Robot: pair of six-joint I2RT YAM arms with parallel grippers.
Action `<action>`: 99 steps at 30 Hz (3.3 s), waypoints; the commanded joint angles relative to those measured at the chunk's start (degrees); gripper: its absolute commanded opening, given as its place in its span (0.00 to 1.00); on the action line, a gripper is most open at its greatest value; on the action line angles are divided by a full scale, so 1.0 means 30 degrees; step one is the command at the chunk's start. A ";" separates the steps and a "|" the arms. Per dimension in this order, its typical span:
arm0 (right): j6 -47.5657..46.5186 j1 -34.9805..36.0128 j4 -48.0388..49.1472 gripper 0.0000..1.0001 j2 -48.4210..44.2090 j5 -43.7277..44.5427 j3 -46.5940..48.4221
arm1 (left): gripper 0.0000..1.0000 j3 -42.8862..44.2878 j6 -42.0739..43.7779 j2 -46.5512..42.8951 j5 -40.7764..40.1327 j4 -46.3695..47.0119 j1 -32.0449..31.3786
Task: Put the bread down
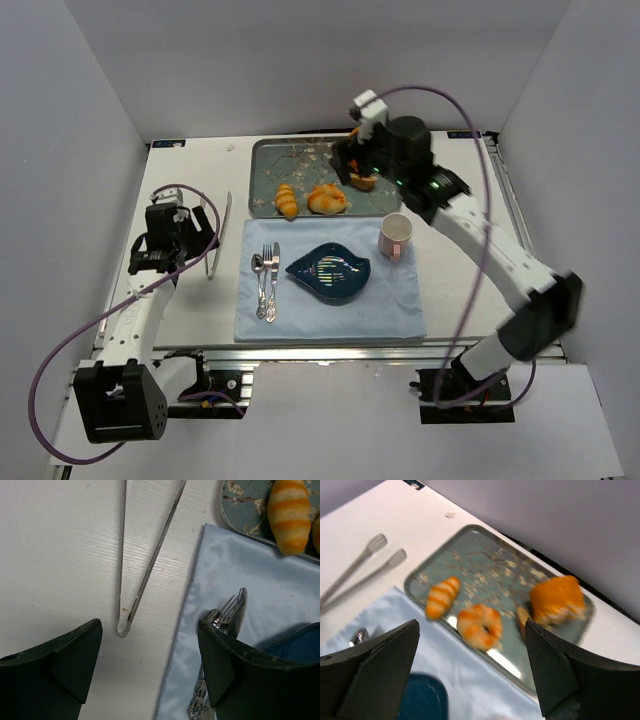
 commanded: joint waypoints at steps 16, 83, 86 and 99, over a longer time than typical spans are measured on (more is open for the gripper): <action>-0.6069 -1.0822 -0.7131 0.89 -1.1864 -1.3237 -1.1708 | 0.74 0.1663 0.2687 0.2699 -0.2711 -0.2252 -0.2188; -0.5069 -1.4897 -0.3208 0.88 -1.0602 -1.8924 -1.3612 | 0.42 0.3862 -0.8440 0.5544 0.7305 0.2432 -0.6845; -0.5070 -1.4896 -0.3208 0.88 -1.0777 -1.8983 -1.3787 | 0.42 0.3949 -0.8705 0.5895 0.7247 0.2784 -0.7226; -0.5275 -1.4868 -0.3266 0.88 -1.1188 -1.9099 -1.4139 | 0.49 0.5443 -0.9320 0.7127 0.5870 0.1612 -0.7550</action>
